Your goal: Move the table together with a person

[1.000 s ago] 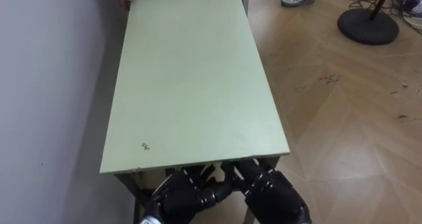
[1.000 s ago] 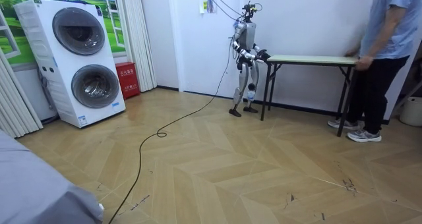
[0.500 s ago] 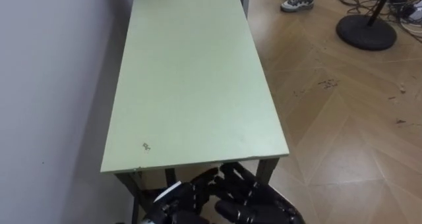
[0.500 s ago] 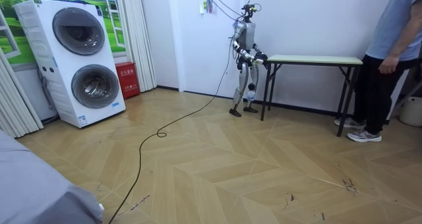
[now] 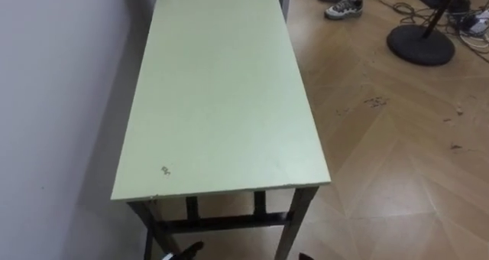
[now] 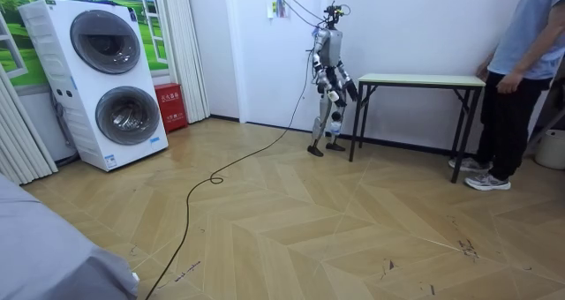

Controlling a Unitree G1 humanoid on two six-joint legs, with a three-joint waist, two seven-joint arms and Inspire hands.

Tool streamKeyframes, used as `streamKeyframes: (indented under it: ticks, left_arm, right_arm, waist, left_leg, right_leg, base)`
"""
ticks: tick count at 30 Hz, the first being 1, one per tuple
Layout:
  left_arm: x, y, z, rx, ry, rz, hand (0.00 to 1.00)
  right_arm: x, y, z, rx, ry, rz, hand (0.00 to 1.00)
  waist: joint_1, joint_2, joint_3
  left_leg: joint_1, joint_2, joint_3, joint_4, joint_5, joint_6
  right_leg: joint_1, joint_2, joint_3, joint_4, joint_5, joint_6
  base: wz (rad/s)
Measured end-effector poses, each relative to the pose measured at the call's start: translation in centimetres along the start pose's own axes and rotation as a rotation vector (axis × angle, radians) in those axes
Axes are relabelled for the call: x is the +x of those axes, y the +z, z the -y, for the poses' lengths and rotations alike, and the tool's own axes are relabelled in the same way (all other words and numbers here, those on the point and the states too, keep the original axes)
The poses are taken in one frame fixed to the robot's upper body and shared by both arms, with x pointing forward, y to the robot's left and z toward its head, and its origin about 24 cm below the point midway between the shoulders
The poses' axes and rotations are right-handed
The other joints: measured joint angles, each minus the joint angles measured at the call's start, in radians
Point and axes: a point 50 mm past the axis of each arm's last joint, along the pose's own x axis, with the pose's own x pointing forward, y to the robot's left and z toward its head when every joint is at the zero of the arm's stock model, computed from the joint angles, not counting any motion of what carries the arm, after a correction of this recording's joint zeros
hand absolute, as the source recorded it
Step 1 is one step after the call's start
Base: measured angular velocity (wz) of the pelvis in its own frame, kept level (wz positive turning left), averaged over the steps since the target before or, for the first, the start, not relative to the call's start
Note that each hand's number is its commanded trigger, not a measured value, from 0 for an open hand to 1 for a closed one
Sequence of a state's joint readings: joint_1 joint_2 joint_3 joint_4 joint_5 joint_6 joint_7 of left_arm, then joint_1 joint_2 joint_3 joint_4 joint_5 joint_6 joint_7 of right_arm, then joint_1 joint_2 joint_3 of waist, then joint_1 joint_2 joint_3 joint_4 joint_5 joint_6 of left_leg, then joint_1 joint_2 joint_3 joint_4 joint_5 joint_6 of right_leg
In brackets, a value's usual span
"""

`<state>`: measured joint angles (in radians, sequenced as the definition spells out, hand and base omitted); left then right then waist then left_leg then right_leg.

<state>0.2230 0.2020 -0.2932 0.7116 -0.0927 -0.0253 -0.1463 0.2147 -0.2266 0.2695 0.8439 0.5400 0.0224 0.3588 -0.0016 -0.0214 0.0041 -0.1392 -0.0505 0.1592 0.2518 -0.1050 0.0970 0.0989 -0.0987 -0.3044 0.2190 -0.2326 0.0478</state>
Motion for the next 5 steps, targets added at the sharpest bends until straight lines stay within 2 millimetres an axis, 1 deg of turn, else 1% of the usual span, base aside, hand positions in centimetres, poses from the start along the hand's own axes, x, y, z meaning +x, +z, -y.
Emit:
streamKeyframes:
  ticks: [1, 2, 3, 5]
  left_arm:
    - [0.0, -0.6, -0.2, -0.006, 0.033, -0.016, 0.0]
    - [-0.1, -0.8, -0.3, -0.011, 0.049, -0.023, 0.0]
    - [-0.1, -1.3, -0.3, -0.027, 0.083, -0.038, 0.0]
    - [0.0, -1.7, -0.3, -0.047, 0.12, -0.049, 0.0]
  right_arm:
    - [-0.1, -0.7, 0.4, 0.015, -0.036, -0.026, 0.0]
    - [-0.1, -1.0, 0.6, 0.027, -0.052, -0.034, 0.0]
    - [-0.2, -1.5, 0.8, 0.047, -0.083, -0.053, 0.0]
    - [-0.3, -2.3, 1.1, 0.07, -0.124, -0.074, 0.0]
  waist:
    - [-0.001, -0.002, 0.001]
    - [0.0, -0.003, 0.0012]
    - [-0.001, -0.005, 0.0004]
    - [-0.003, -0.005, 0.0012]
  left_leg:
    - [0.006, 0.0, 0.0, -0.004, 0.0, 0.0]
    - [0.008, -0.001, 0.0, -0.006, 0.0, 0.0]
    - [0.013, -0.002, 0.001, -0.011, 0.001, 0.001]
    - [0.015, -0.004, 0.001, -0.013, 0.002, 0.002]
  right_leg:
    - [0.004, 0.0, 0.0, 0.0, 0.001, 0.001]
    - [0.005, 0.0, 0.0, 0.0, 0.001, 0.001]
    - [0.006, -0.001, 0.0, 0.0, 0.002, 0.002]
    - [0.008, -0.002, -0.001, -0.001, 0.003, 0.002]
  base:
    - [0.0]
    - [-0.04]
    - [-0.06]
    - [-0.02]
